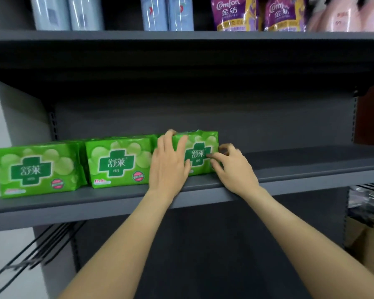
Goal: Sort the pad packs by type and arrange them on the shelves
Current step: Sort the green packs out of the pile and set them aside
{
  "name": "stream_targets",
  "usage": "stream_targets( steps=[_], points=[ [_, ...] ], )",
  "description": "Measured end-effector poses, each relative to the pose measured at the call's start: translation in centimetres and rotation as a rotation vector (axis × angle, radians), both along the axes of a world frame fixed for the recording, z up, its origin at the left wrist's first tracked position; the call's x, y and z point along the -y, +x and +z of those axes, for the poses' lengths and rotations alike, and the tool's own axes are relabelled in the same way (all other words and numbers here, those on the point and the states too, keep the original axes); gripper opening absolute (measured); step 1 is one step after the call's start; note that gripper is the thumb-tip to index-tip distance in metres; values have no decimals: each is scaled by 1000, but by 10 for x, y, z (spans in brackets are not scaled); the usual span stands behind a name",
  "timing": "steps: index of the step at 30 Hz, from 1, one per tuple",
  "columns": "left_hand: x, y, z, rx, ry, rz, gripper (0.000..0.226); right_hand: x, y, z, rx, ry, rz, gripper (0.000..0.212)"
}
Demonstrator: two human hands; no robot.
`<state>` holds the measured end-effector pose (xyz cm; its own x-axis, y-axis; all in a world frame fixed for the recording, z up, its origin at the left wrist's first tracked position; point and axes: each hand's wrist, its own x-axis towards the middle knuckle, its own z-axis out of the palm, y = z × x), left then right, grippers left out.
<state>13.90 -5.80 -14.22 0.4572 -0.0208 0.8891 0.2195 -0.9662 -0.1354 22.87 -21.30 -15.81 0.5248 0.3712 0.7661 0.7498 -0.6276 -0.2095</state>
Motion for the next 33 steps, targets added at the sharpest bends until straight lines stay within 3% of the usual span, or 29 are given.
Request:
stream_targets(
  steps=[3,9,12,18,21,23,27,33],
  points=[
    [-3,1,-3,-32,104,20,40,-1,0,2,6,-121,-92,40],
    [-7,14,1,-383,-239,89,55,-4,4,5,-183,-308,25,51],
    [-10,14,0,-494,-274,30,58,-7,7,6,-282,-411,52,56],
    [-10,13,1,-420,-248,-31,55,-8,11,6,-241,-380,53,58],
    [-8,12,0,-360,-257,-46,49,-10,19,13,103,-360,22,50],
    [-10,12,1,-321,-272,-10,47,-10,32,26,285,-450,18,44],
    [-10,14,-1,-284,-250,-11,44,-14,51,33,295,-716,-81,44],
    [-11,16,-1,-329,-231,-53,37,-25,42,38,173,-750,-141,44]
  ],
)
